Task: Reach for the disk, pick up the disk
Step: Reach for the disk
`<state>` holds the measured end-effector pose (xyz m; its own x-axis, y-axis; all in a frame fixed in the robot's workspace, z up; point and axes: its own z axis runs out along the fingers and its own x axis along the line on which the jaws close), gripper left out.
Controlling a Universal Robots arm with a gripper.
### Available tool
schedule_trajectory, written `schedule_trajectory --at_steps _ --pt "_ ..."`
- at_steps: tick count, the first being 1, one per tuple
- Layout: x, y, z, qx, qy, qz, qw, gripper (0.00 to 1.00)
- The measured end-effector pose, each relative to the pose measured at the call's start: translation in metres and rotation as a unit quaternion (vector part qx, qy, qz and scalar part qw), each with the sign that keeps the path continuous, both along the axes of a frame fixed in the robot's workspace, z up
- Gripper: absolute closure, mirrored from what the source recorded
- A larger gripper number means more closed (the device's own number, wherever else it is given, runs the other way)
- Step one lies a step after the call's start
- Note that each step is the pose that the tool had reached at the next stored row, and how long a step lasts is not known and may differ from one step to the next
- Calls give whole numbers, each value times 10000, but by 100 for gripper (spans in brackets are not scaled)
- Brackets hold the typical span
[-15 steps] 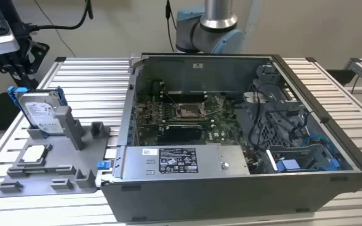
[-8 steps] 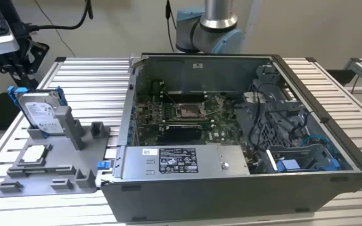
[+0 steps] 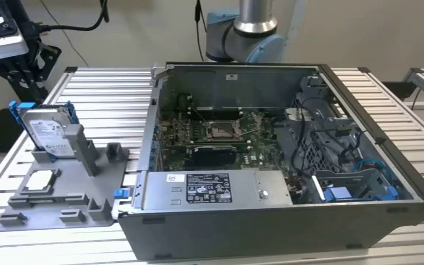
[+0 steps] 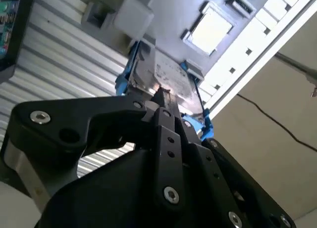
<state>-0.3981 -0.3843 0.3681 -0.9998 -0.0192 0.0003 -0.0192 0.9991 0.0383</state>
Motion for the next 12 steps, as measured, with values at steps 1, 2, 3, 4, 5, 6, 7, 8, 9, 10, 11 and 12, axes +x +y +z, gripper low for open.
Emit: schedule_trajectory --at_steps 1,2,3,4,5,6,7,8,9,10,11,12 --pt "-8 47 -3 0 0 0 10000 100" --pt "-22 91 -6 0 0 -1 10000 100" --pt "-52 128 -10 0 -1 0 10000 100" --pt "-89 155 -13 0 0 0 10000 100" --pt "-130 180 -17 -1 1 0 10000 100" --pt "-165 187 -21 0 0 -1 10000 100" --pt "-198 187 -23 -1 0 -1 10000 100" --pt "-234 187 -26 0 0 -1 10000 100" --pt "-272 187 -30 0 0 0 10000 100" --pt "-302 187 -34 0 -1 0 10000 100" --pt "-320 186 -36 0 0 0 10000 100" --pt "-337 182 -38 0 0 0 10000 100"
